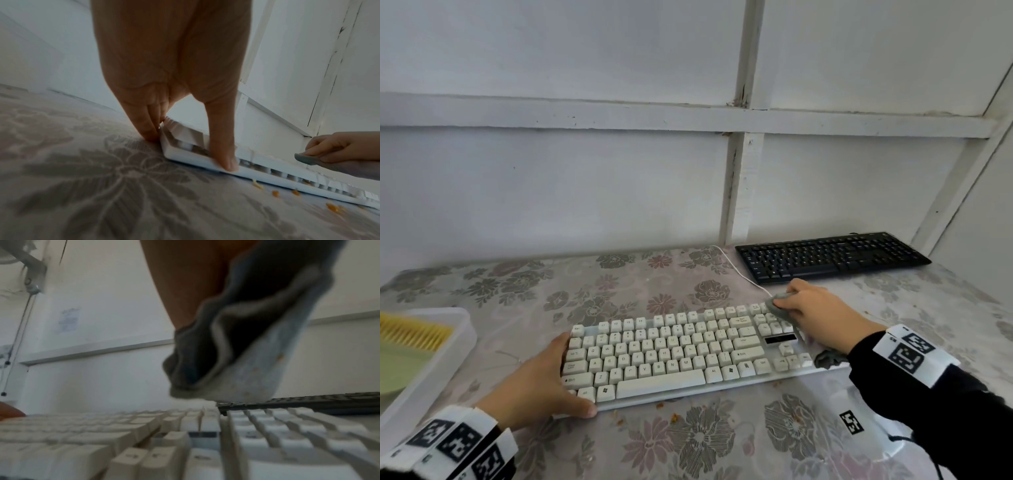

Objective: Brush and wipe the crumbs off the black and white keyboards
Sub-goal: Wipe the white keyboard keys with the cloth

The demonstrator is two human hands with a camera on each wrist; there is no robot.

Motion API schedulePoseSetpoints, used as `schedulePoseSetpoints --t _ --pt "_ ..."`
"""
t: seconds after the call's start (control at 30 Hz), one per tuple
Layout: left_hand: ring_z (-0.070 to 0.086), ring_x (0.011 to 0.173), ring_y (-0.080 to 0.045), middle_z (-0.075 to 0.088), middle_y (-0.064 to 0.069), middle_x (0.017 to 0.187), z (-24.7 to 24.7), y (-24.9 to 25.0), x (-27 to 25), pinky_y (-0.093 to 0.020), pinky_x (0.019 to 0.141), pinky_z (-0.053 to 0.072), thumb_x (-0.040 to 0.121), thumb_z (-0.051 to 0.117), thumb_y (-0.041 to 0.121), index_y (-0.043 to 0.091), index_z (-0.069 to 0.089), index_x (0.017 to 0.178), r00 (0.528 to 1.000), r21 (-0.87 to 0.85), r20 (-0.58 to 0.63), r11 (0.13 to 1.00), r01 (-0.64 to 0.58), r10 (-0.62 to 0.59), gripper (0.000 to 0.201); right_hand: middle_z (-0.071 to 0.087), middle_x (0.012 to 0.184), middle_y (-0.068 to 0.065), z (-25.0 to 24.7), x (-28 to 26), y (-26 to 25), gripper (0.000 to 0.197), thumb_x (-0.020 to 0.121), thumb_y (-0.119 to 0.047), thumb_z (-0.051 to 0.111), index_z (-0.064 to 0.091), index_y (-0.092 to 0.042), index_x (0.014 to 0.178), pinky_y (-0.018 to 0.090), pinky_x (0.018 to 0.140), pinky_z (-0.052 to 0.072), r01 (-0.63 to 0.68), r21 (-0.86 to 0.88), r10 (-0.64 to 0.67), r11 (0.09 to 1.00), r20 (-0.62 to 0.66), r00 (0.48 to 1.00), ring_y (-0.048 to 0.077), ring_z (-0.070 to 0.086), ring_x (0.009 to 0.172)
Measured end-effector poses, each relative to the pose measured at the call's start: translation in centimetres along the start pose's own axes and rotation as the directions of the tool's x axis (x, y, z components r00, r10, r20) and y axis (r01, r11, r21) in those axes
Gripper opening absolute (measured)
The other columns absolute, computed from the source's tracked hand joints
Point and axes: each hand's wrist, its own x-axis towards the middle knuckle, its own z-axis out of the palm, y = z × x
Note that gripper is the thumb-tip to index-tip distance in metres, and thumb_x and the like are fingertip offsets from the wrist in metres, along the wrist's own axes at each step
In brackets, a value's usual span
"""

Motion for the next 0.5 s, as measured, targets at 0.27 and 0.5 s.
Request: schedulePoseSetpoints --t 0.27,0.5 --pt "0.053 0.109 -0.013 0.051 0.011 0.118 0.0 -0.4 0.1 -0.029 0.097 0.04 0.022 0.085 0.048 0.027 0.021 0.144 1.0 -0.019 0.011 1.0 0.005 -0.005 0.139 0.048 0.112 -0.003 2.3 0.0 0.2 0.025 0.098 -0.033 0.044 0.06 -0.029 0.117 0.028 0.075 0.043 0.052 -0.103 -0.045 0.993 0.063 0.997 0.017 0.041 0.09" --pt "0.055 0.11 -0.014 0.054 0.01 0.118 -0.1 -0.3 -0.2 -0.033 0.101 0.041 0.02 0.084 0.049 0.028 0.025 0.141 1.0 -0.029 0.023 1.0 -0.011 0.012 0.137 0.038 0.076 -0.01 0.7 -1.6 1.7 0.038 0.1 -0.038 0.038 0.04 -0.029 0.063 0.02 0.057 0.026 -0.073 -0.038 0.075 0.997 0.051 0.996 0.021 0.044 0.085"
